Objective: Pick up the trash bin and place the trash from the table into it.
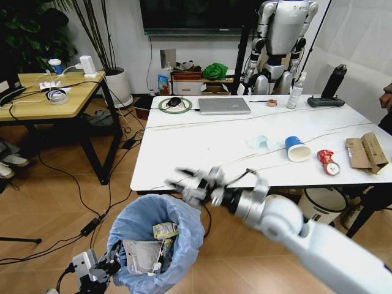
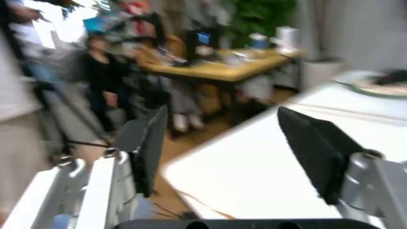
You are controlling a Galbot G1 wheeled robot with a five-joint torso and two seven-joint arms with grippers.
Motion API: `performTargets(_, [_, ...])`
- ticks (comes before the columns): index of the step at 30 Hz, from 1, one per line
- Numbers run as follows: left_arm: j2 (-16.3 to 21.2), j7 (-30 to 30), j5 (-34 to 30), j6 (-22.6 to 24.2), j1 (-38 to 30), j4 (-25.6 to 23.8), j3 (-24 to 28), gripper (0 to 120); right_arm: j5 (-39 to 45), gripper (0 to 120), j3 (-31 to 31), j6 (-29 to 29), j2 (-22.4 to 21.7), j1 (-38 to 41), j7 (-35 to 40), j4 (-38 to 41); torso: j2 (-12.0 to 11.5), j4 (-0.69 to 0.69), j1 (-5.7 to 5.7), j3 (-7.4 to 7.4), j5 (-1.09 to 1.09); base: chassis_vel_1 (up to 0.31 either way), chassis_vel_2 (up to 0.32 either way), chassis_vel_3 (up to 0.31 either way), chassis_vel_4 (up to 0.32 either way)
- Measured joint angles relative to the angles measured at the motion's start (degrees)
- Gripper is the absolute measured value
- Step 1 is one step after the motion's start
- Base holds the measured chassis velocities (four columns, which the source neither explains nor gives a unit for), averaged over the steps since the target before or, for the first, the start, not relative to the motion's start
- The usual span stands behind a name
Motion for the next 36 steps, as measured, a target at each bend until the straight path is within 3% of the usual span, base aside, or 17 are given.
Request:
performTargets(2, [0.3,0.0,0.0,0.0,0.0,0.0,-0.1,0,-0.1,72,1.5,-1.0,-0.6,-0.5,0.5,-0.9,0.0,0.00,0.00,0.00,0.00,0.000,0.000,0.000,0.000])
performTargets(7, [2.0,0.0,-0.7,0.0,-0.4,-0.3,-0.6,0,-7.5,95,7.3,-2.3,-5.1,-4.6,-1.7,-10.0,0.0,-0.02,0.00,0.00,0.02,0.000,0.000,0.000,0.000])
performTargets(12, [2.7,0.0,-1.2,-0.1,-0.4,-0.4,-1.0,0,-9.5,98,9.4,-1.4,-6.1,-6.6,-3.9,-13.9,0.0,-0.01,0.00,0.00,0.01,0.000,0.000,0.000,0.000])
performTargets(15, [2.9,0.0,-1.4,-0.1,-0.4,-0.4,-1.1,0,-9.6,94,9.9,-1.3,-6.5,-7.2,-4.6,-14.9,0.0,-0.01,0.00,0.00,0.00,0.000,0.000,0.000,0.000])
performTargets(20, [3.0,0.0,-1.9,-0.2,-0.6,-0.4,-1.3,0,-10.2,70,10.8,-0.4,-7.2,-8.6,-6.1,-17.1,0.0,-0.01,0.00,0.00,0.00,0.000,0.000,0.000,0.000])
performTargets(23, [3.0,0.0,-2.0,-0.2,-0.6,-0.4,-1.4,0,-10.3,64,11.0,-0.2,-7.5,-8.9,-6.4,-17.6,0.0,-0.01,0.00,0.00,0.00,0.000,0.000,0.000,0.000])
performTargets(27, [2.8,0.0,-2.2,-0.2,-0.6,-0.3,-1.5,0,-10.5,45,11.6,0.6,-7.9,-9.5,-7.3,-19.1,0.0,0.00,0.00,0.00,0.00,0.000,0.000,0.000,0.000])
performTargets(36, [2.7,-0.2,-2.5,-0.2,-0.9,-0.1,-1.7,0,-10.7,16,11.6,1.2,-8.3,-9.6,-8.1,-20.2,0.0,0.00,0.00,0.00,-0.01,0.000,0.000,0.000,0.000])
